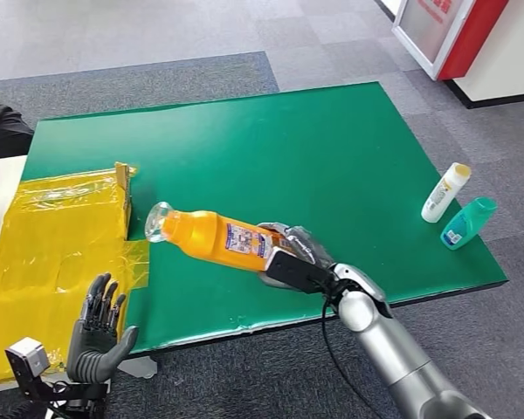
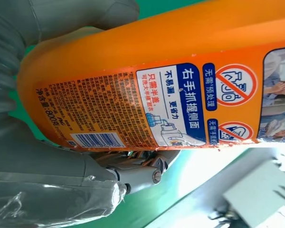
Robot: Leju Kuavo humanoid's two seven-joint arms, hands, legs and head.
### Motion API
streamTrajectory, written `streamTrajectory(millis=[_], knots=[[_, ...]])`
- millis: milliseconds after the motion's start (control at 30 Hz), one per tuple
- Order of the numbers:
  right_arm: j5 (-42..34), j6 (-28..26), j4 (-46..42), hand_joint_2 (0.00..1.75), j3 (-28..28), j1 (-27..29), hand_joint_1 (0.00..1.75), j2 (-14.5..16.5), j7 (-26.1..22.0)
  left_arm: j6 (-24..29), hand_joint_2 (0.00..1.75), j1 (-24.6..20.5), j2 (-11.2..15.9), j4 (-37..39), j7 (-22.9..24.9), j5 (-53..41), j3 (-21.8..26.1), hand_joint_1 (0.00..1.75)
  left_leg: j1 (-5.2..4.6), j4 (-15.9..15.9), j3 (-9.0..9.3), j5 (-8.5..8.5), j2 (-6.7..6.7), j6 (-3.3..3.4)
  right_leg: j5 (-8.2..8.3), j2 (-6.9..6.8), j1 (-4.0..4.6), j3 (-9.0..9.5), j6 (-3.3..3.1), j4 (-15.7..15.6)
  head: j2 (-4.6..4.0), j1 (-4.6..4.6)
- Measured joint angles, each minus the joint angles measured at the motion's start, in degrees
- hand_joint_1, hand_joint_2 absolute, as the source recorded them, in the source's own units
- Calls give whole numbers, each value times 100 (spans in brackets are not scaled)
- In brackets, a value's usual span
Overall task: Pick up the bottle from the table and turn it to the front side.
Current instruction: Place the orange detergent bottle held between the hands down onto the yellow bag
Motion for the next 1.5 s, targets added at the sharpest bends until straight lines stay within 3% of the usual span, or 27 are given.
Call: streamTrajectory(millis=[167,333,567,800,833,933,967,1000,1033,1133,1167,1500], knots=[[-316,36,-81,175,3,216,175,469,-494,-180,175,-246,133,-81,364,547,-228,0,0,0,1,7,0,-1,7,0,0,0,0,1,0,-1],[-483,57,164,175,123,206,175,771,-801,-331,175,-649,532,-129,564,1073,-727,0,0,0,1,15,0,-4,11,0,0,1,2,2,0,-1],[-336,-77,648,175,410,103,175,989,-964,-467,175,-1182,1147,-130,667,1309,-1553,0,0,0,0,17,0,-5,13,0,0,1,2,2,0,-1],[-180,-197,981,175,623,7,175,1084,-981,-452,175,-1539,1496,-128,721,1313,-2134,0,0,0,-1,17,0,-5,13,0,-1,-1,2,2,0,-1],[-160,-214,1017,175,650,-2,175,1098,-984,-447,175,-1577,1519,-128,729,1312,-2197,9,0,0,-1,17,0,-5,13,0,-1,-1,2,2,0,-1],[-141,-248,1094,175,695,-31,175,1122,-992,-401,175,-1636,1561,-128,740,1309,-2339,140,0,0,-1,17,1,-5,13,1,-1,-2,2,2,0,-1],[-134,-259,1111,175,697,-39,175,1125,-993,-362,175,-1643,1572,-129,740,1303,-2369,175,0,0,-1,17,0,-5,13,1,-1,-2,2,2,0,-1],[-128,-270,1124,175,698,-46,174,1128,-992,-316,175,-1646,1581,-130,739,1291,-2398,175,0,0,-1,17,0,-5,13,0,-1,-2,2,2,0,-1],[-120,-284,1136,175,698,-49,149,1130,-988,-250,175,-1647,1588,-133,740,1264,-2424,175,0,0,-1,17,0,-5,13,0,-1,-2,2,2,0,-1],[-92,-324,1154,175,695,-47,22,1132,-962,-31,175,-1646,1593,-181,776,1128,-2480,175,-1,0,-1,17,0,-5,13,1,-1,-2,2,2,0,0],[-76,-339,1157,175,695,-45,3,1132,-945,57,175,-1645,1591,-213,804,1060,-2496,175,-1,0,-1,17,0,-5,13,1,-1,-2,2,2,0,0],[103,-423,1099,175,570,27,0,1159,-770,616,175,-1558,1430,-619,1006,308,-2534,175,-1,0,0,16,0,-5,13,0,-1,-2,2,2,0,-1]])
